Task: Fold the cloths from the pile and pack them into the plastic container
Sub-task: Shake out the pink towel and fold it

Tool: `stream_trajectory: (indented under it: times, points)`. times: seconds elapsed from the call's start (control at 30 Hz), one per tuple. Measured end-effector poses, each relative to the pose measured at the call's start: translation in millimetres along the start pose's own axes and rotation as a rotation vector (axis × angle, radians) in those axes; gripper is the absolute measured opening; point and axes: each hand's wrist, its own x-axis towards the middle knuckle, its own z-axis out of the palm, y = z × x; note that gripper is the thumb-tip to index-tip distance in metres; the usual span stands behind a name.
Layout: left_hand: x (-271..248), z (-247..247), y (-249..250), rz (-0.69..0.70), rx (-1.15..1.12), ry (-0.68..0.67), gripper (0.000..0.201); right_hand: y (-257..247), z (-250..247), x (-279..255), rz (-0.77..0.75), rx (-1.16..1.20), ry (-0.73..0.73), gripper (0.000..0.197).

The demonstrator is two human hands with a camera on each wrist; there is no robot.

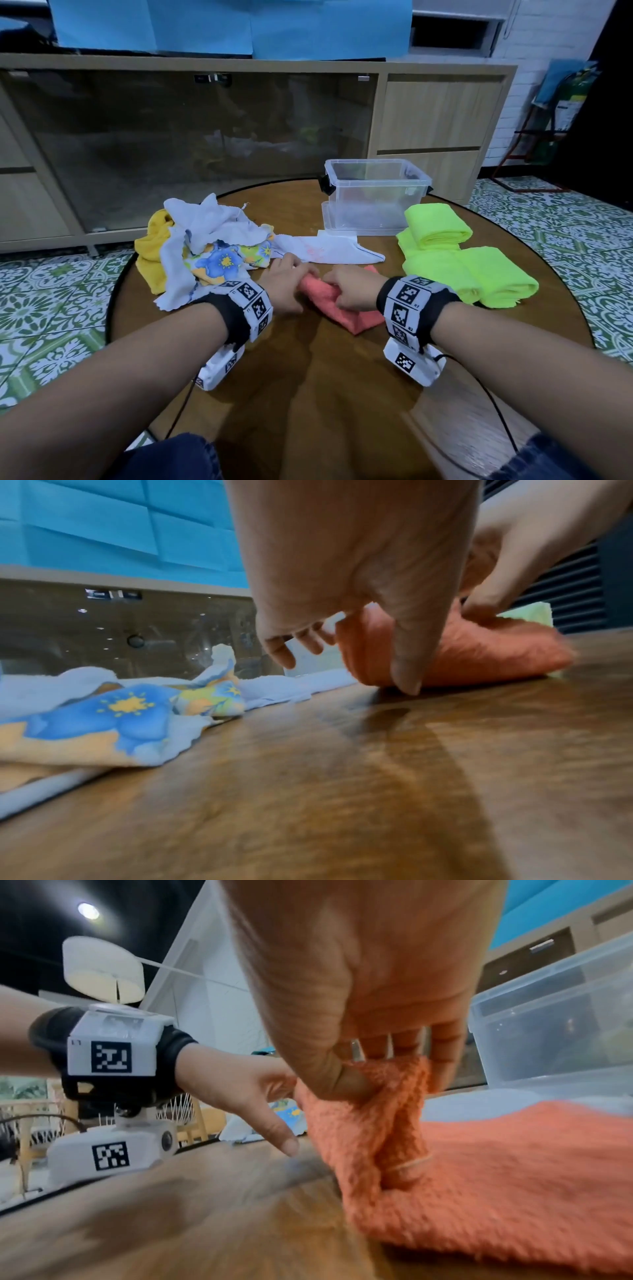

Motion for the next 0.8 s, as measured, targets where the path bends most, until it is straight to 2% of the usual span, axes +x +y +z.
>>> stream_trajectory:
  times: [0.03,0.13,0.2,0.27,0.33,0.37,0.4,0.43,0.5,0.57,0.6,0.63,0.7,0.73,0.8]
  points:
    - [-0.6,0.0,-3.1,0.027,0.041,-0.001,0.060,2.1,-1.9,-0.4,-0.037,-0.046,0.027,0.014]
    - [-1.9,-3.1,-6.5,0.093,0.030,-0.035,0.043,12.2,-8.4,-2.6,-0.071,-0.125,-0.011,0.024]
    - [-0.7,-4.8,-6.2,0.136,-0.042,-0.048,0.037,18.9,-10.6,-5.5,-0.037,-0.145,-0.083,0.010]
    - [-1.1,-4.3,-5.1,0.149,-0.134,-0.070,0.032,31.6,-10.0,-6.1,0.031,-0.105,-0.190,0.027]
    - [-1.7,-2.4,-4.2,0.155,-0.185,-0.094,0.031,41.2,-9.6,-10.1,0.094,-0.047,-0.275,0.064]
    - [-1.7,-1.7,-3.2,0.153,-0.192,-0.102,0.031,44.7,-8.1,-10.7,0.104,-0.043,-0.288,0.074]
    - [-1.8,-1.3,-2.0,0.149,-0.204,-0.097,0.030,46.7,-6.6,-10.7,0.104,-0.062,-0.293,0.074]
    - [-2.0,-1.1,-0.8,0.130,-0.244,-0.085,0.025,47.1,-5.2,-10.9,0.100,-0.067,-0.268,0.063]
    - [-2.2,-1.1,1.4,0.089,-0.376,-0.038,0.015,47.6,-3.7,-8.7,0.110,-0.038,-0.188,0.022]
    - [-1.5,0.8,3.1,0.047,-0.492,0.018,0.012,47.9,-5.1,-8.7,0.134,0.034,-0.128,0.026]
    - [-1.7,1.8,4.1,0.027,-0.544,0.035,0.008,49.2,-6.2,-9.0,0.156,0.097,-0.100,0.020]
    - [-1.8,3.1,5.2,0.006,-0.589,0.041,0.011,50.1,-8.2,-11.5,0.158,0.167,-0.071,0.016]
    - [-1.0,6.1,7.3,-0.048,-0.681,0.049,0.028,57.7,-9.7,-12.8,0.205,0.326,-0.013,0.028]
    - [-0.3,7.3,8.5,-0.073,-0.726,0.056,0.032,61.2,-10.0,-13.0,0.228,0.421,0.030,0.027]
    - [1.2,8.2,11.5,-0.109,-0.765,0.058,0.037,64.7,-10.1,-14.1,0.272,0.618,0.125,0.009]
